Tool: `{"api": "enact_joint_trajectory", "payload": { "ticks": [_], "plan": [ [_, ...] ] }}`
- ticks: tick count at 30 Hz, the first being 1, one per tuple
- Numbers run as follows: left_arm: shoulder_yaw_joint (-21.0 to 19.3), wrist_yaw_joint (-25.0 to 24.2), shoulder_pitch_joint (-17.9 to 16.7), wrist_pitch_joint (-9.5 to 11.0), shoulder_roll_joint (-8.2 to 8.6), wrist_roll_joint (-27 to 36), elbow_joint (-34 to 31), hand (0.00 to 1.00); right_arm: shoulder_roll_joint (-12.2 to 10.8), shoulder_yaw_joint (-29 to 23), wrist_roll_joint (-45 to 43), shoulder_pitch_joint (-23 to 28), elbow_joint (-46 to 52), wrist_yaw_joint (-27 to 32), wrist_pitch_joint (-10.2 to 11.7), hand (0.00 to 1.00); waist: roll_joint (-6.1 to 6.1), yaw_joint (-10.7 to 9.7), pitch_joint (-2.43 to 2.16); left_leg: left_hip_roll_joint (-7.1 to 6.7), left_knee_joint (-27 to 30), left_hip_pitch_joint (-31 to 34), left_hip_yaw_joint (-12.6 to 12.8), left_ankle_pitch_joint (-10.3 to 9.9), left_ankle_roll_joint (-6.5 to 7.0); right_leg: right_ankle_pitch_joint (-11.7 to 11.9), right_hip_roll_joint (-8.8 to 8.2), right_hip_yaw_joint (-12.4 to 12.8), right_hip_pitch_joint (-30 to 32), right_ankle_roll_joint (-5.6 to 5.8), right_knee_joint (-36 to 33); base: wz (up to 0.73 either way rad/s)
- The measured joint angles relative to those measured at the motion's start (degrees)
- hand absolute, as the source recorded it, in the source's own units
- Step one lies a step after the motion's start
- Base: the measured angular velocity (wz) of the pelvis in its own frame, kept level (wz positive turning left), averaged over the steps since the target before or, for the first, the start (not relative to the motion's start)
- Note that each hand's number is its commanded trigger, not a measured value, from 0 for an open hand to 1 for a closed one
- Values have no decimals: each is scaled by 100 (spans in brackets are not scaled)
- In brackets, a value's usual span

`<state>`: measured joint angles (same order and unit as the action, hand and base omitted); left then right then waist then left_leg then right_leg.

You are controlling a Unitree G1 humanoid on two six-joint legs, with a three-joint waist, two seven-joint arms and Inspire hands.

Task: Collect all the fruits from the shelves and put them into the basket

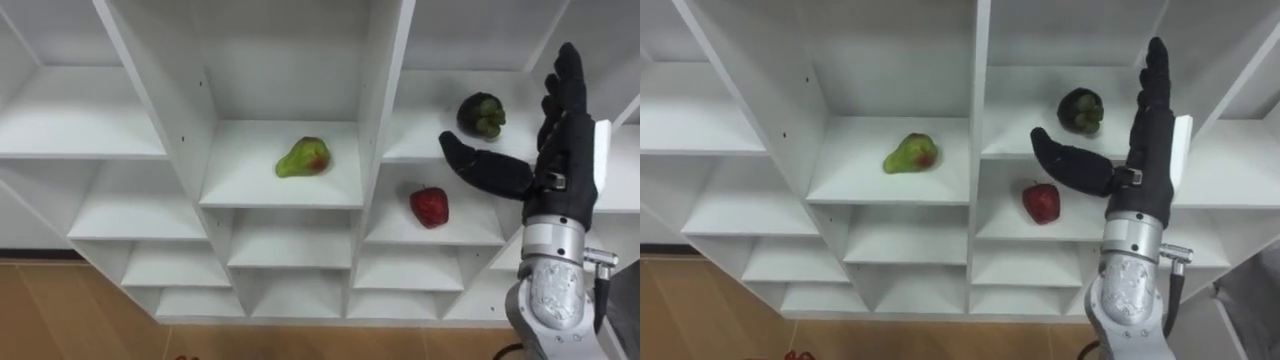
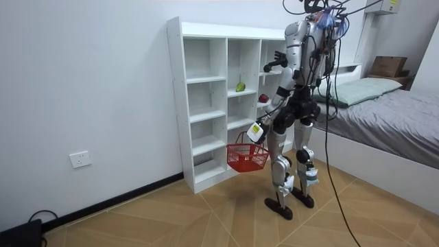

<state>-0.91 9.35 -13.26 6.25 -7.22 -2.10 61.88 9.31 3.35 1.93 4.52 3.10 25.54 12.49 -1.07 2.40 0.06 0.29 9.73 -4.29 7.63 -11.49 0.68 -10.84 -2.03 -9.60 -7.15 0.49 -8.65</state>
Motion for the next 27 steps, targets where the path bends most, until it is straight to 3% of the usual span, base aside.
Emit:
{"api": "enact_joint_trajectory", "payload": {
  "ticks": [11, 17, 27],
  "plan": [
    [-27, 34, -26, -260, -12, -129, 2, 100, 188, -13, 45, -114, -475, -144, -211, 0, -162, 223, 11, -2, -10, 34, -40, 43, -8, 1, -18, -147, -18, -2, -9, 1],
    [-240, 26, 13, -495, -3, -263, 2, 100, 187, -68, 105, -601, -654, -203, -349, 0, -178, 235, 12, -15, -5, 95, -84, 62, -1, 8, -29, -197, 11, -13, -8, 3],
    [-251, 18, 25, -729, -3, -520, -20, 100, 183, -84, 99, -1034, -1133, -440, -634, 0, -186, 237, 14, -29, 23, 108, -176, 75, 4, 8, -52, -368, -5, -12, 0, 7]
  ]
}}
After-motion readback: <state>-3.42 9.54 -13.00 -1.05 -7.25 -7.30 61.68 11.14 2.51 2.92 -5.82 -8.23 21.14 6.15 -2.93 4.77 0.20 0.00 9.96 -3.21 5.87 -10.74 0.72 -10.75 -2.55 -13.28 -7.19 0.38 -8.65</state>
